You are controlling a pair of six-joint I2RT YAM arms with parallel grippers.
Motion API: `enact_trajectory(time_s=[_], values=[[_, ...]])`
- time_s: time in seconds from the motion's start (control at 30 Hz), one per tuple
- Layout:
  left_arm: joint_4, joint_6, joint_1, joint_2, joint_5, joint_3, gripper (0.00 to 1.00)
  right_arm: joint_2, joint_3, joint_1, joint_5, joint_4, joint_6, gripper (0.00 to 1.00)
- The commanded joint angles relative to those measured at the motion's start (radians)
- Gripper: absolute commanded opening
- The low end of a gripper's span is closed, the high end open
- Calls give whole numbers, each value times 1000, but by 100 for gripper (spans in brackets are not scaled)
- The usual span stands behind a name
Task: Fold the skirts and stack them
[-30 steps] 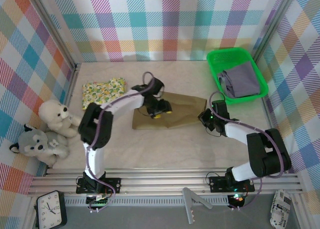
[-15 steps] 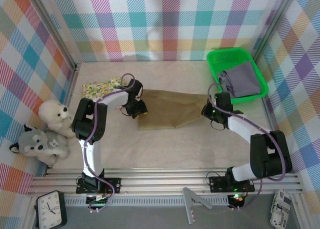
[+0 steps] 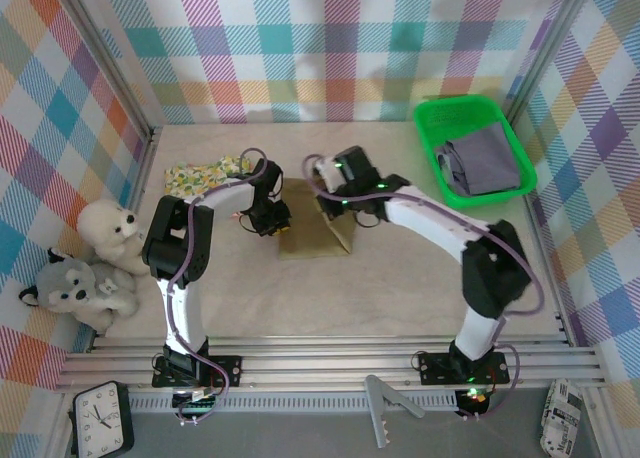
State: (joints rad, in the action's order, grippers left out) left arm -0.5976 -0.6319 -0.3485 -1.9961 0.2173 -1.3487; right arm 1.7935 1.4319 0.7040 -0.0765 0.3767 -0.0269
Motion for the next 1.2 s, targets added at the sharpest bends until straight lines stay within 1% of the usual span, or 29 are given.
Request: enact_trajectory(time_s=[0.0, 0.1, 0.17, 0.27, 0.5, 0.57, 0.63, 0.67, 0.7, 0.77, 0.83, 0.9, 0.97, 1.07, 1.17], values=[[61, -5, 3, -47, 45, 56, 13, 139, 131, 69, -16, 181, -181, 0], [69, -7, 14, -40, 49, 72, 13, 233, 211, 92, -27, 223, -178, 0], [78, -8, 19, -31, 54, 85, 13, 263, 237, 98, -44, 239, -160, 0], [80, -8, 29, -20, 56, 101, 14, 283, 259, 101, -15, 265, -118, 0], [82, -1, 45, 2, 65, 115, 15, 275, 269, 101, 214, 317, 56, 0], [84, -1, 46, -3, 70, 110, 15, 268, 268, 100, 313, 326, 142, 0], [87, -3, 46, -11, 77, 107, 15, 258, 263, 99, 449, 340, 251, 0], [87, -4, 46, -15, 79, 106, 15, 251, 259, 98, 496, 345, 292, 0], [88, -6, 46, -16, 79, 106, 15, 239, 250, 94, 513, 338, 326, 0], [87, -4, 46, -22, 81, 104, 15, 216, 222, 94, 504, 305, 366, 0], [84, 0, 46, -25, 84, 100, 15, 207, 191, 98, 401, 246, 364, 0], [81, 4, 48, -24, 86, 96, 16, 211, 180, 95, 326, 232, 380, 0], [82, 5, 49, -24, 86, 96, 16, 188, 161, 75, 291, 215, 415, 0], [80, 12, 51, -26, 86, 96, 15, 74, 65, -16, 248, 151, 488, 0], [76, 21, 54, -34, 91, 95, 14, -73, -108, -173, 176, 67, 585, 0]])
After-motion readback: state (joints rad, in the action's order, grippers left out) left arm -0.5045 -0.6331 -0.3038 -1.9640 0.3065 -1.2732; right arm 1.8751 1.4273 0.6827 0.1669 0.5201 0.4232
